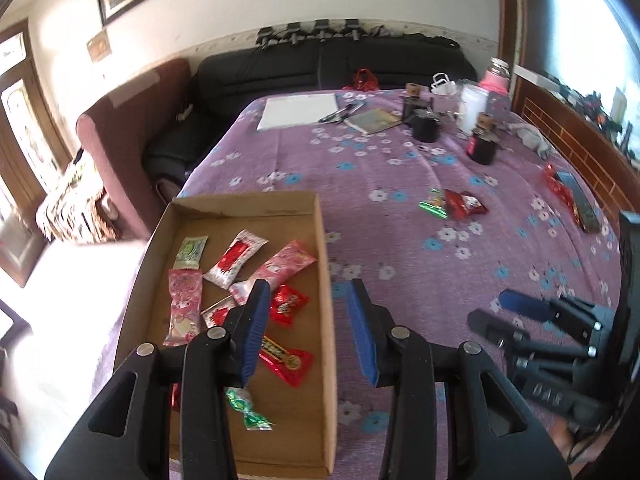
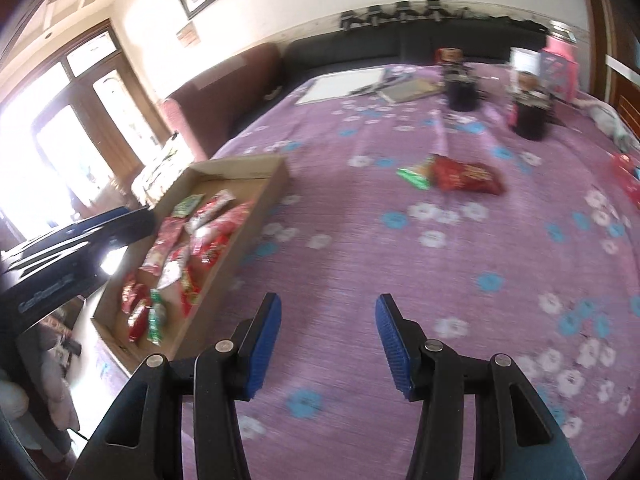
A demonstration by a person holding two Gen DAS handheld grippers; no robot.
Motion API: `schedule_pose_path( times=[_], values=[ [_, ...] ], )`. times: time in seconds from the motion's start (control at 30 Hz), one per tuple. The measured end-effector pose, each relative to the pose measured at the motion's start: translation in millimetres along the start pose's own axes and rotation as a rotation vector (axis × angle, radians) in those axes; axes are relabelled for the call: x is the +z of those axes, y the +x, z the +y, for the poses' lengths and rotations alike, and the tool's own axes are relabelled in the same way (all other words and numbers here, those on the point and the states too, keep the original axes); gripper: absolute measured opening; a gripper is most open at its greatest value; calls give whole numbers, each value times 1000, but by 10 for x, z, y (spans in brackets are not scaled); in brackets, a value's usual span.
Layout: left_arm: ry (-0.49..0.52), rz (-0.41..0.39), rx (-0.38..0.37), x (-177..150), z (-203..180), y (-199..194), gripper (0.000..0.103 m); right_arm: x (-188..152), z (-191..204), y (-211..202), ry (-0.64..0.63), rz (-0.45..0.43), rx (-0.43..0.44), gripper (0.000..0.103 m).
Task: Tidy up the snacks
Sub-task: 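Grasp the clear green-edged cookie packet with the left gripper while the right approaches the red gold-character bag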
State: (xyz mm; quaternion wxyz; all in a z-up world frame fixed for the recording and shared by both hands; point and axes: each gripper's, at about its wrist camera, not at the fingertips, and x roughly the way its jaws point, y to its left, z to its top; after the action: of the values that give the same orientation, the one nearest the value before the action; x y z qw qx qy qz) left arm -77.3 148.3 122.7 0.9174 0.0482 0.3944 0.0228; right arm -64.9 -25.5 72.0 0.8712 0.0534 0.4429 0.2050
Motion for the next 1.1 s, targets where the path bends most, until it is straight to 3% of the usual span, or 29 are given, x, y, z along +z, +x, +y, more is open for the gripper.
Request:
schedule_pose_path(
  times=[0.23,0.53,0.83,1.1],
  values=[
    [73,-1,16,42,-308,63,38,55,-445,-74,82,-19,-36,51],
    [90,37,9,96,-423,250,38,226,-824,17,139,-25,-68,51],
    [16,122,-136,165,-382,453,37,528,-1263,185,202,-31,-138,52],
    [-72,151,-211,273,-306,589,37,1052,-1402,709,219,-7,-195,52]
  ],
)
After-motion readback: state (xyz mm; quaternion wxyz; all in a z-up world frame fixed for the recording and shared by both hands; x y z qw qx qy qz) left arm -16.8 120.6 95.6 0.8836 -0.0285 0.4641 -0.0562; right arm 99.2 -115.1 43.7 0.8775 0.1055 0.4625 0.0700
